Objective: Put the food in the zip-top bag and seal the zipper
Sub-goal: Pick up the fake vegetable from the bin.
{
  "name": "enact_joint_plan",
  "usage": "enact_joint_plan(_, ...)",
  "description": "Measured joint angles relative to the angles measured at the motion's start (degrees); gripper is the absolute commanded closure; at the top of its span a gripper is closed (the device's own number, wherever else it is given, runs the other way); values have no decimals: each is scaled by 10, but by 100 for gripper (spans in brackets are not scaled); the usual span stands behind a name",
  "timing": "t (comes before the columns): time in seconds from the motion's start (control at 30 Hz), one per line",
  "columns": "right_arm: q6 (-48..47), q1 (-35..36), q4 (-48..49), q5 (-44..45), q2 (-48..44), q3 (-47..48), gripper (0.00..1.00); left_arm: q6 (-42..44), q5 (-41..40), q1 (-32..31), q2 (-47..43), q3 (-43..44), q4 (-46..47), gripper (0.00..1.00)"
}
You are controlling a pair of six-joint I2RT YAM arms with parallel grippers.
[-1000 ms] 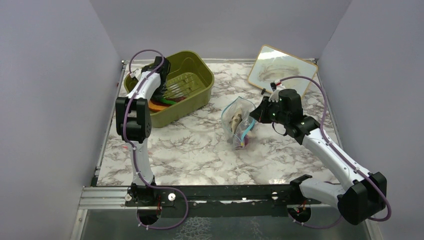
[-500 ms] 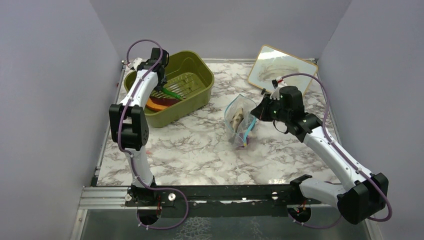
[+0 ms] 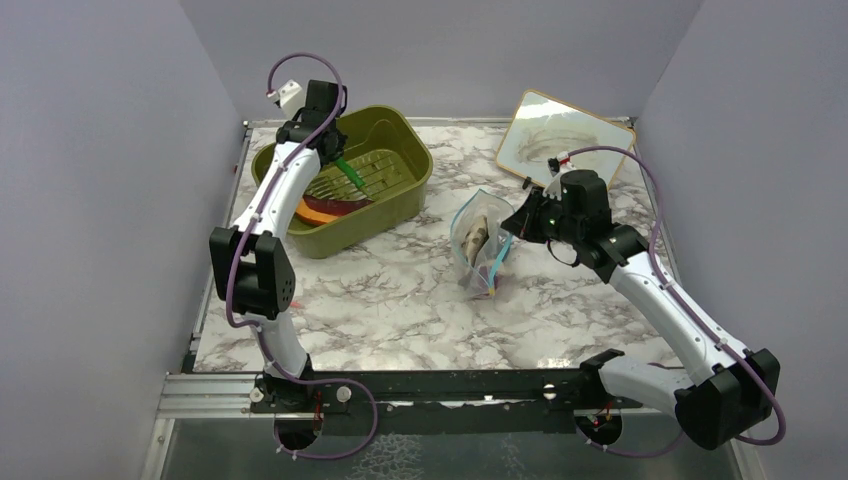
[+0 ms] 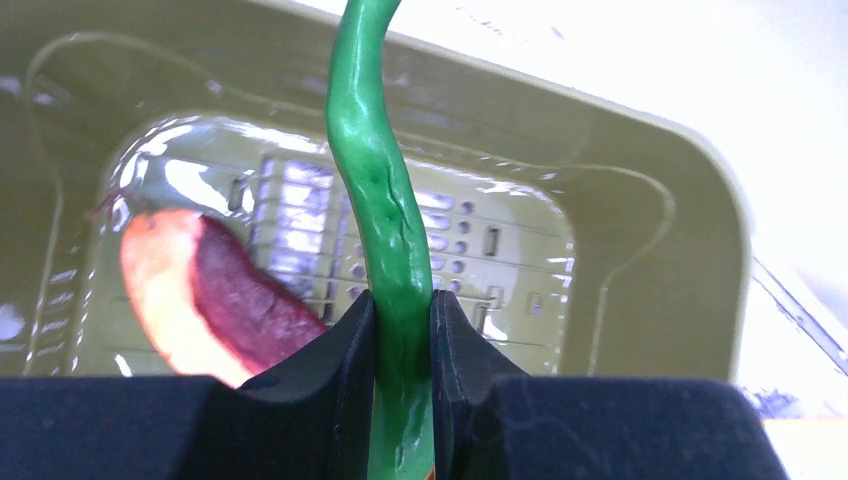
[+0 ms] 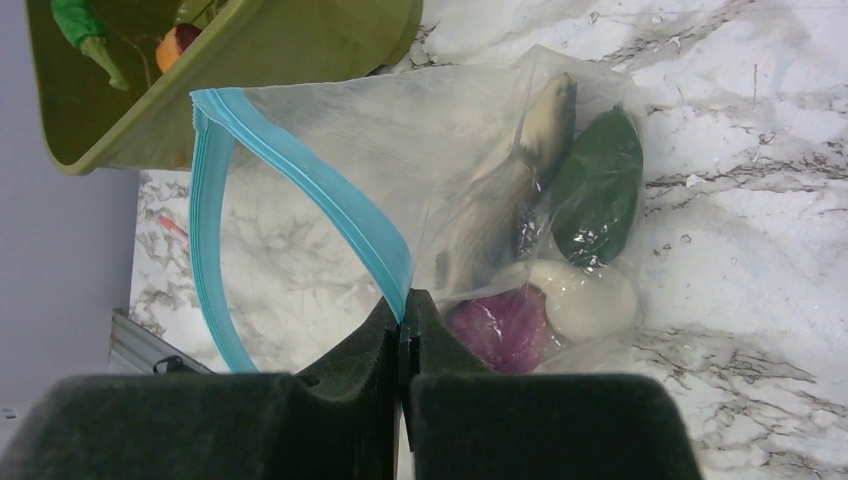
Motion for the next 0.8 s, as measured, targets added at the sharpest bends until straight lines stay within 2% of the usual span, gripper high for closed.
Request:
enact_joint_plan(0.3,16,0,-7,-10,1,25,99,100,-10,-38,2,85,78,98)
enact_joint_plan(0.47,39,0,-16,-9,7,41,99,165,14,-52,1,95,148,96)
enact_joint_plan(0.6,68,0,-29,-9,26,57,99,197,82,-62,-36,16,220,96)
enact_joint_plan(0.8,118,0,-19,-12,35,45,99,201,208,-82,-92,-59,289,96)
